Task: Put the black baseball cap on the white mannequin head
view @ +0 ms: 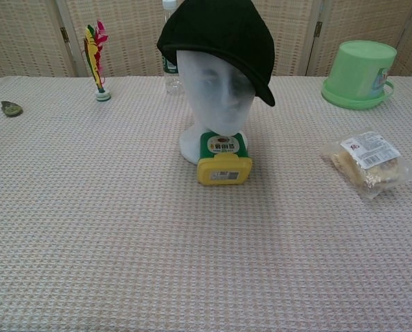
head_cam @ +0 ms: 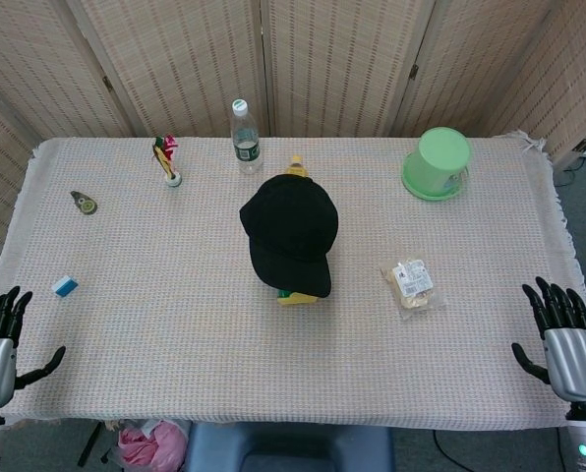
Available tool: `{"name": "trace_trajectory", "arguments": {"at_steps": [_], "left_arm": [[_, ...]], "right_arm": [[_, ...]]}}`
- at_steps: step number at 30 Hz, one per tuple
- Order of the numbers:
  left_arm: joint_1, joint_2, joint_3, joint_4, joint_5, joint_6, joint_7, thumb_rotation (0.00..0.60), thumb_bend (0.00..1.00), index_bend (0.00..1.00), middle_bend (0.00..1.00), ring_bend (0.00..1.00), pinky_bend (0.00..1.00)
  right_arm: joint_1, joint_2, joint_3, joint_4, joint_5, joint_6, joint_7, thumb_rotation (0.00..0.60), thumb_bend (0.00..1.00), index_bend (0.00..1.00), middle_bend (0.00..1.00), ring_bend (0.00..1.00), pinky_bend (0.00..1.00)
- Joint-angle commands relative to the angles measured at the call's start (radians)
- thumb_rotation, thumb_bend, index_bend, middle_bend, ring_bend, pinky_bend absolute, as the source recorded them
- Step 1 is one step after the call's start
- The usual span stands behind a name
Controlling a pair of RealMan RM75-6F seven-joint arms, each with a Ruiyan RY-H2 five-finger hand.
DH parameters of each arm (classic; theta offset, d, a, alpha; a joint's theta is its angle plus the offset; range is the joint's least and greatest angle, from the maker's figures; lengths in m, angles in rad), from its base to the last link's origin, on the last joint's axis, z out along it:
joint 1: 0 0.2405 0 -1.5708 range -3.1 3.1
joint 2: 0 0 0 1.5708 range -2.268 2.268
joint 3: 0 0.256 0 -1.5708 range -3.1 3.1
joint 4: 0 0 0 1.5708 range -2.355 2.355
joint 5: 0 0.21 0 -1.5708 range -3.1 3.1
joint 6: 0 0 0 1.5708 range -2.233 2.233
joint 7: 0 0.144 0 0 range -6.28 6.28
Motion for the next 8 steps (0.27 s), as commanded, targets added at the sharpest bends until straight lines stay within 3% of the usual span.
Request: {"name": "trace_trajectory", "arguments": {"at_steps": [1, 8], "left_arm": [[0.005, -0.001, -0.001, -0.002, 0.008, 0.008, 0.003, 0.414, 0.26, 0.0, 0.05, 0.06, 0.3], [0.004, 0.002, -0.007, -0.003, 0.018, -0.002, 0.004, 0.426, 0.26, 0.0, 0.05, 0.06, 0.3]], "right_arm": [[0.002, -0.001, -0.001, 0.001, -0.002, -0.001, 0.0, 0.6, 0.23, 0.0, 0.0, 0.0, 0.0], [0.001, -0.003, -0.001, 0.005, 0.003, -0.001, -0.006, 0.6, 0.23, 0.0, 0.0, 0.0, 0.0]]}}
